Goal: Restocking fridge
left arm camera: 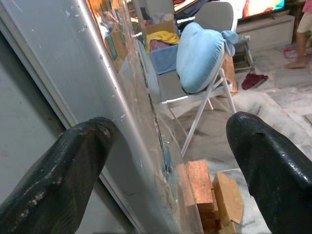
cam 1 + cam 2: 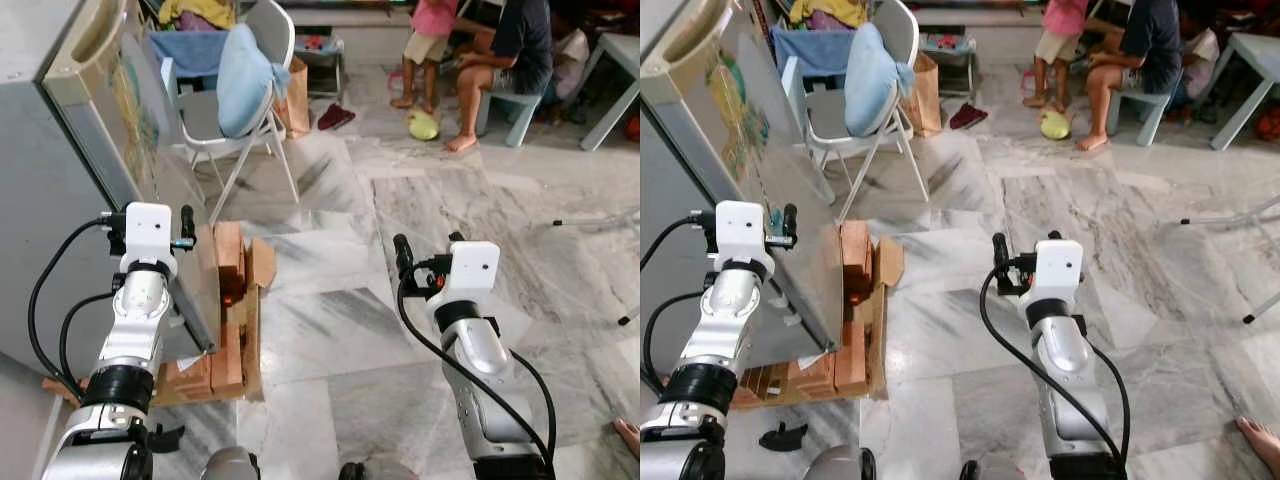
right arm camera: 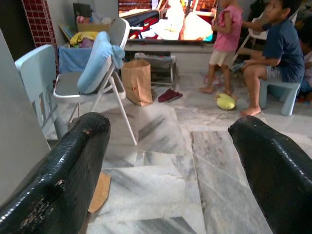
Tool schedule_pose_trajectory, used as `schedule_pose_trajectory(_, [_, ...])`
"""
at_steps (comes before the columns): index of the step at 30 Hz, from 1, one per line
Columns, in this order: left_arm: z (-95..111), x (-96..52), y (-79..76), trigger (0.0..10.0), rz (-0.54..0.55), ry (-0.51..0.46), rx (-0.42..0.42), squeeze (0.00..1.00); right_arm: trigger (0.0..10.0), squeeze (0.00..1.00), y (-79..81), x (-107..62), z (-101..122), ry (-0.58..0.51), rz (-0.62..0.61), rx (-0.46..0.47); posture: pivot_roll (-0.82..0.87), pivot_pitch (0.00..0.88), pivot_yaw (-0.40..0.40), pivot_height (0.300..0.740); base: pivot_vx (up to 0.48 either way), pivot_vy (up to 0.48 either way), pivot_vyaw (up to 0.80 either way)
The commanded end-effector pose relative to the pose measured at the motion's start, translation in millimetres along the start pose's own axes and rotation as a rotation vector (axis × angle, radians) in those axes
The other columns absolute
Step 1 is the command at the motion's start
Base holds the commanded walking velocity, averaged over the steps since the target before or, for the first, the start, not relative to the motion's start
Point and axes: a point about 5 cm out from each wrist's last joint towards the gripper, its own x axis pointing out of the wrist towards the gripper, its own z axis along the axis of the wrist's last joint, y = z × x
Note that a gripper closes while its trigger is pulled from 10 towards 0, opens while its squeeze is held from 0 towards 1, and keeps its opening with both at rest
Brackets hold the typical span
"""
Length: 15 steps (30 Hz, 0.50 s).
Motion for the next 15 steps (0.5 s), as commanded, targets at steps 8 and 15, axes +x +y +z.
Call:
schedule_pose_trajectory(8, [3,8.5,13.1,10.0,0.093,-0.004,0.025,0.0,10.0,0.0,-3.1,-4.0,3,-0.001,-0.02,0.001,-0.06,0.055,-0.021,0.74,0.0,0.0,0.0])
schedule_pose_trajectory(15, [-3,4.4,17.5,10.0,0.102,0.003,0.032,0.0,10.0,0.0,-2.3,-3.3,2,0.005,-0.018,0.005,-0.05,0.058,-0.024,0.74,0.0,0.0,0.0])
